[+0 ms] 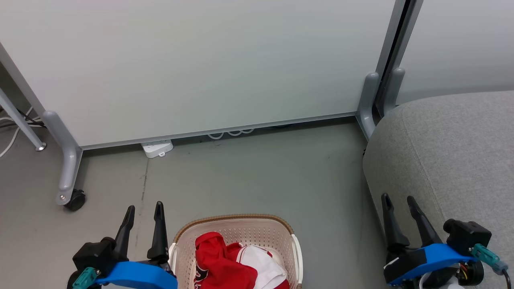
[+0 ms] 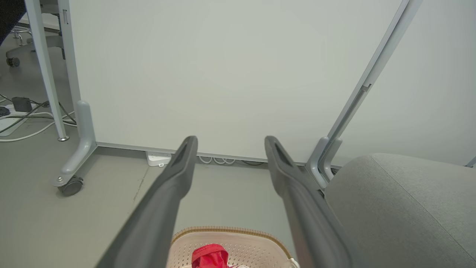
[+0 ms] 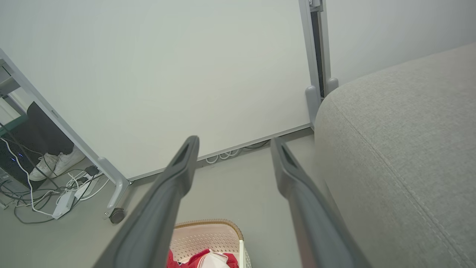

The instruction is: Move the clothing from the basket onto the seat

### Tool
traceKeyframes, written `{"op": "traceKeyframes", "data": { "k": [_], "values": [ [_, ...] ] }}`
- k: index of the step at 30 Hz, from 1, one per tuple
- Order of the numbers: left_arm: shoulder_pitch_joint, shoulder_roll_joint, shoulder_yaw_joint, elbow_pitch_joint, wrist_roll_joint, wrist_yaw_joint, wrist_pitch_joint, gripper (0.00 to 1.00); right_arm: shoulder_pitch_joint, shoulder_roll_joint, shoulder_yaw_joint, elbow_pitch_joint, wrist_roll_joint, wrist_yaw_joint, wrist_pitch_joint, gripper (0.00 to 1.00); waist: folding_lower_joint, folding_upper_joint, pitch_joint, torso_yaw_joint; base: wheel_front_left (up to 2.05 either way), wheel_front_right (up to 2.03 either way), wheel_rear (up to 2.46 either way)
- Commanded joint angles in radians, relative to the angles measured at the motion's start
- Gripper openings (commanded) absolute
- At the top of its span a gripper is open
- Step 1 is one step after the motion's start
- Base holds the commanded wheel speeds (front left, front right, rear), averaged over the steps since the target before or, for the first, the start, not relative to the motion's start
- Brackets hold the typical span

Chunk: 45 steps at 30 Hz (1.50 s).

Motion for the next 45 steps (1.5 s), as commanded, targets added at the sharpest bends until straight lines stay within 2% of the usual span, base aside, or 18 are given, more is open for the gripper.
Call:
{"op": "traceKeyframes", "data": {
  "k": [1, 32, 45],
  "values": [
    [-0.017, 0.007, -0.002, 0.000, 0.026, 0.007, -0.010, 1.00, -0.017, -0.004, 0.004, -0.004, -0.027, 0.000, -0.009, 1.00, 0.0000, 0.0000, 0.000, 0.000, 0.00, 0.00, 0.00],
    [-0.014, 0.006, -0.026, 0.046, 0.147, 0.038, -0.068, 1.00, -0.006, -0.005, 0.008, -0.002, -0.250, 0.000, -0.039, 1.00, 0.0000, 0.0000, -0.013, -0.005, 0.00, 0.00, 0.00],
    [-0.010, 0.008, -0.029, 0.044, 0.131, 0.039, -0.066, 1.00, -0.001, -0.004, 0.009, -0.007, -0.238, 0.000, -0.035, 1.00, 0.0000, 0.0000, -0.009, -0.004, 0.00, 0.00, 0.00]
  ]
}}
